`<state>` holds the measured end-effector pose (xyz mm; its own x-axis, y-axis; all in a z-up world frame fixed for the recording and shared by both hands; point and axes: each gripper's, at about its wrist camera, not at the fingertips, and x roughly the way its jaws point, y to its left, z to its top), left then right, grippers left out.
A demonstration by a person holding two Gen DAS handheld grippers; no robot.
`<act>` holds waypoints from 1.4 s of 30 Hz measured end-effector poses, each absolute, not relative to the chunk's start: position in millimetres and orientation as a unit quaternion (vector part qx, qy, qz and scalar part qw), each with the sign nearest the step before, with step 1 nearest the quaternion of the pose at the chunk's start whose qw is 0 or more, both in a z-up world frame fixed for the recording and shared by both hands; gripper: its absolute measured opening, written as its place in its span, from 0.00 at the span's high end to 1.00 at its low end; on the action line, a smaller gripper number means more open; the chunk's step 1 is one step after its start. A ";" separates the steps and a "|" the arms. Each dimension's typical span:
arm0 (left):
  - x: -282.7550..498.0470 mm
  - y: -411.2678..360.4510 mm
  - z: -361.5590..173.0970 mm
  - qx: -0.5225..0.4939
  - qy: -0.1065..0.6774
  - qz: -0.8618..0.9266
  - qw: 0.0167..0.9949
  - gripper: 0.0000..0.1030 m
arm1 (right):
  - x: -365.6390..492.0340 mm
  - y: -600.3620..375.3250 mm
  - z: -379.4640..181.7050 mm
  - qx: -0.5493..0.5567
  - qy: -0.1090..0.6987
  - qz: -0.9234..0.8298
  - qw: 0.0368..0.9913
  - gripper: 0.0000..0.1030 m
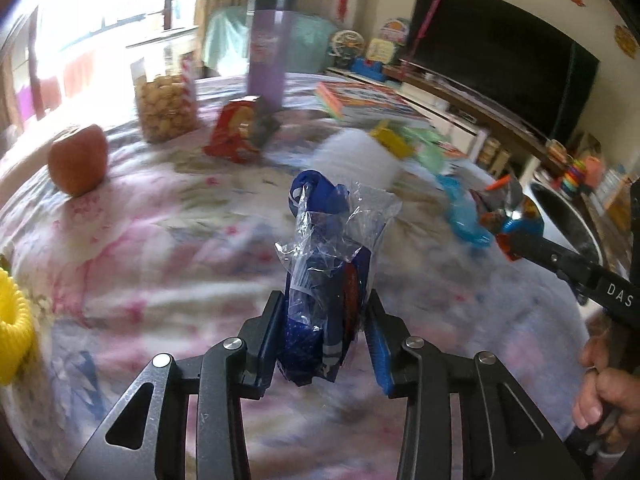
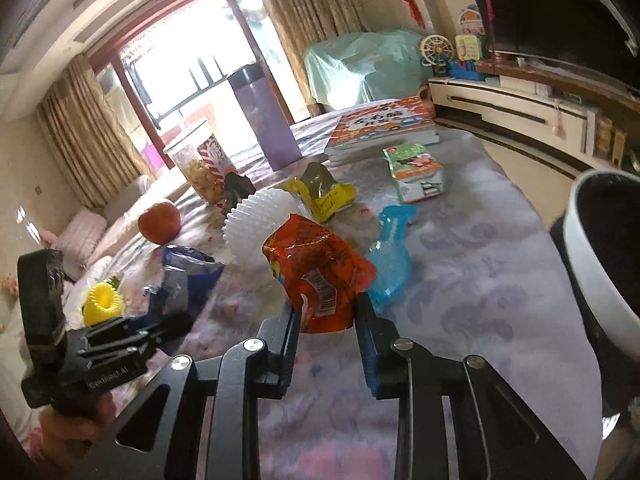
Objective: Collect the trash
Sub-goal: 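Carry the plastic bag and orange snack bag over the trash bin with both tools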
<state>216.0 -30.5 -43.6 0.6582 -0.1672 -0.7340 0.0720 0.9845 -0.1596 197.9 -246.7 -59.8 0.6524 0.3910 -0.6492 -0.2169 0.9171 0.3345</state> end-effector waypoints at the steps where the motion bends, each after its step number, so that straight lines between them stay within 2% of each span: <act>1: 214.1 -35.3 -42.5 -0.059 0.410 -0.075 0.907 0.64 | 193.2 -250.8 -58.6 0.119 0.380 0.166 0.902 0.74; 18: 199.9 -110.5 -25.8 -0.011 0.403 -0.138 0.905 0.63 | 151.2 -317.9 -50.2 0.164 0.366 0.108 0.910 0.74; 42: 228.4 -189.4 -29.1 0.029 0.406 -0.190 0.893 0.63 | 121.3 -393.9 -39.1 0.199 0.341 0.042 0.918 0.74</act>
<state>228.4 -189.4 -29.1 0.5976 -0.3156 -0.7371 0.3635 0.9260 -0.1018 121.3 -393.9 -39.1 0.7634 0.2123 -0.6100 0.0590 0.9175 0.3933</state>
